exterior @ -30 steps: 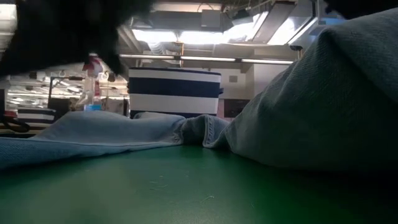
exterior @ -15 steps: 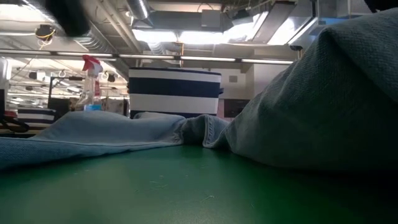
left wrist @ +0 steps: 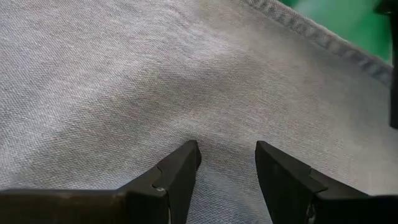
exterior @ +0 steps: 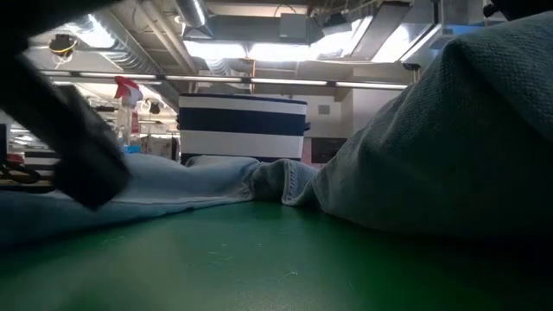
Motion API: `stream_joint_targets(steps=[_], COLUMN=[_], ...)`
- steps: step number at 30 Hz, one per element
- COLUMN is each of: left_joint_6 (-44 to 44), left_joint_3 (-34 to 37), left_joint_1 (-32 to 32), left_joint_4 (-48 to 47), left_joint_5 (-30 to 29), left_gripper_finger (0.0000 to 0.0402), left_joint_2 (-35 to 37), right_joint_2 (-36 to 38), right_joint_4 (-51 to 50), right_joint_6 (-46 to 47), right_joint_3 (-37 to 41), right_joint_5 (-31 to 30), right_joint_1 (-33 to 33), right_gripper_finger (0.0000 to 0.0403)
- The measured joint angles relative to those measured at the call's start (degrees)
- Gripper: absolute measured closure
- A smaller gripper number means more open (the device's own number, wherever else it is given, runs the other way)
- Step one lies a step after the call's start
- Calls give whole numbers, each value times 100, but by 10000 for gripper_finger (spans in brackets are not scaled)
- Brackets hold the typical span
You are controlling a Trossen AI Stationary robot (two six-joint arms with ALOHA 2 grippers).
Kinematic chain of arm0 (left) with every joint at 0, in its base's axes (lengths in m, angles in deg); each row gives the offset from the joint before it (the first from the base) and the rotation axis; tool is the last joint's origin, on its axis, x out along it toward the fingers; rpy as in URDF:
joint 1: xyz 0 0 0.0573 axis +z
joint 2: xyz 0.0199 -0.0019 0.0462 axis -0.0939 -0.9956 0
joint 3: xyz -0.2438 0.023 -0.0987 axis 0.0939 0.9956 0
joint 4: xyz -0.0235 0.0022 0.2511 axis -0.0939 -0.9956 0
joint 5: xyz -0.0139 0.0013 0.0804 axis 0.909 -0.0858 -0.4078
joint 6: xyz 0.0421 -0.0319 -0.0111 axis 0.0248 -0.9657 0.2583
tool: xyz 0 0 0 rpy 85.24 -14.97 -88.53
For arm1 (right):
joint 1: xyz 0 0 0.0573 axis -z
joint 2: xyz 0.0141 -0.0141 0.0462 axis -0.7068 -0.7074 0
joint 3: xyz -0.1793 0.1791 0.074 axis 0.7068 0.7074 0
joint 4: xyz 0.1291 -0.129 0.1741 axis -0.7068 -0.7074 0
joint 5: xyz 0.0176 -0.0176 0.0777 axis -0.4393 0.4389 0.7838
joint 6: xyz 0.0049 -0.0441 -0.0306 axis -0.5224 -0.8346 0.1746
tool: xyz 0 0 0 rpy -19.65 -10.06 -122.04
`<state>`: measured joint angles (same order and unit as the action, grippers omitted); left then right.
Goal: Fold laundry
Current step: Fold the blue jeans
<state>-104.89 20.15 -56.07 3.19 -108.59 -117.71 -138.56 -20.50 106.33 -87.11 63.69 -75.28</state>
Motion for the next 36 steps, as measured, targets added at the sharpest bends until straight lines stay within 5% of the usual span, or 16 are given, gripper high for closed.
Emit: stream_joint_targets(steps=[9,14,21,25,32,36], left_joint_6=[-4,-11,184,246,226,145], left_joint_3=[7,11,-112,-140,-157,-161], left_joint_1=[5,18,26,97,496,831], left_joint_4=[-19,-19,-84,-82,-398,-975], left_joint_5=[6,-35,-43,-64,-112,-205], left_gripper_finger=[239,239,239,239,239,239], left_joint_2=[-11,-15,-31,-35,-33,-24], right_joint_2=[643,984,857,390,110,101], right_joint_4=[-2058,-2021,247,682,-130,-522], right_joint_6=[-317,-513,-790,-678,-311,-315], right_joint_3=[13,-8,-21,8,-4,16], right_joint_5=[1829,1172,-101,-45,600,419], right_joint_1=[-291,-413,-378,-343,-348,-316], right_gripper_finger=[393,393,393,393,393,393])
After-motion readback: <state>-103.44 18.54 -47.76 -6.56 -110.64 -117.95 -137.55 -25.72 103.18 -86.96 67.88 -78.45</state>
